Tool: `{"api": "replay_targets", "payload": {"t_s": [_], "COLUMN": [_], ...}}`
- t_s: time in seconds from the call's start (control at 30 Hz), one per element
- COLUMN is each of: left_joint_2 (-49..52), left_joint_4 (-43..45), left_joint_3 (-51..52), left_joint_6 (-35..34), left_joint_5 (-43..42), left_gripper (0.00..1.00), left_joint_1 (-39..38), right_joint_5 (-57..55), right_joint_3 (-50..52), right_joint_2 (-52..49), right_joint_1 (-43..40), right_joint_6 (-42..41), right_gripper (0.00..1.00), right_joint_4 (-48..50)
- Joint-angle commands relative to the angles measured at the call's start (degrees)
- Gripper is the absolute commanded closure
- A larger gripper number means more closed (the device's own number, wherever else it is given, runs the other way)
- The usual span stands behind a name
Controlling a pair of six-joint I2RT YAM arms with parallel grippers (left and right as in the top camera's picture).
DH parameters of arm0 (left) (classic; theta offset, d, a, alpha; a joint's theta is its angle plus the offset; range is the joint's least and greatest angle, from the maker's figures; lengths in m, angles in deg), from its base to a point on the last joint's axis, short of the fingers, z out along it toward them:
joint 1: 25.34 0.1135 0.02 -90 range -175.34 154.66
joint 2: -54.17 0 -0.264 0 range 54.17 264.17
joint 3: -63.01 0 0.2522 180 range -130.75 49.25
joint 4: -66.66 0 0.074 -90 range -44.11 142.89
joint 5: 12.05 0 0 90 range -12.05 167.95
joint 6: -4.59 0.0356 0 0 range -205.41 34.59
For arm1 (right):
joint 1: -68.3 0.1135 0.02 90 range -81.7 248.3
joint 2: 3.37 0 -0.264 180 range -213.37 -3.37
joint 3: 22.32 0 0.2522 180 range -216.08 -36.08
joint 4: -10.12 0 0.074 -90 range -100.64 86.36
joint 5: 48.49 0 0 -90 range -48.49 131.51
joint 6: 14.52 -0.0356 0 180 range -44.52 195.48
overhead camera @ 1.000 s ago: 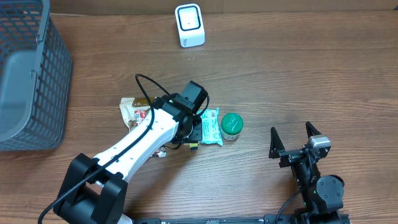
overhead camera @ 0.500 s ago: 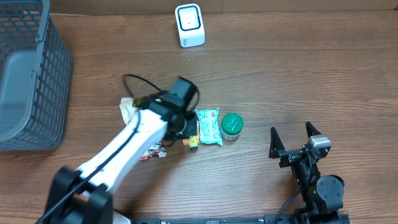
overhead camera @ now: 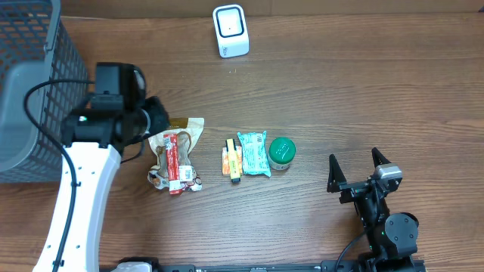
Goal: Scan the item barcode
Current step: 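Withdraw the left gripper toward the basket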
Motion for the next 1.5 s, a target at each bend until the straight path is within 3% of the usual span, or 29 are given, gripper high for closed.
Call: {"api": "replay_targets", "payload": {"t_s": [0.0,0.23,0.37,0.43,0.57,0.6,1.47], "left_joint_2": [0.96,3.19,4.52,5.05,6.19,6.54,7.45], "left_joint_4": [0.04,-0.85,-1.49,-1.46,-1.49,-1.68,-1.64], "left_joint_3": [0.42,0.44,0.44,0.44,0.44,0.44,0.44], "left_joint_6": [2.71,2.80,2.78,2.73,2.75,2.75,2.75], "left_joint_5": [3.82,12.85,16.39,16.28,16.11,15.98,15.98], "left_gripper": [0.73,0.63,0.62,0.56,0.36,0.00,0.00], "left_joint_1": [2.25,3.58,4.50,5.42,7.32,7.56,7.65], "right_joint_5": [-0.35,-0.33,-0.35,-0.33,-0.35,-0.35,-0.33], "right_joint_3": [0.61,0.61,0.61,0.61,0.61,0.61,0.61], "right_joint_2": [0.57,0.57,0.57,0.57,0.57,0.57,0.57], "right_joint_1": [-0.37,-0.37,-0.37,-0.37,-0.37,-0.37,-0.37], "right_joint_6": [-0.46,-0.46,-0.46,-0.46,-0.46,-0.46,-0.46], "right_gripper": [0.00,0.00,0.00,0.00,0.00,0.00,0.00], "right_joint_4": [0.35,0.35,0.35,0.35,0.35,0.35,0.37]}}
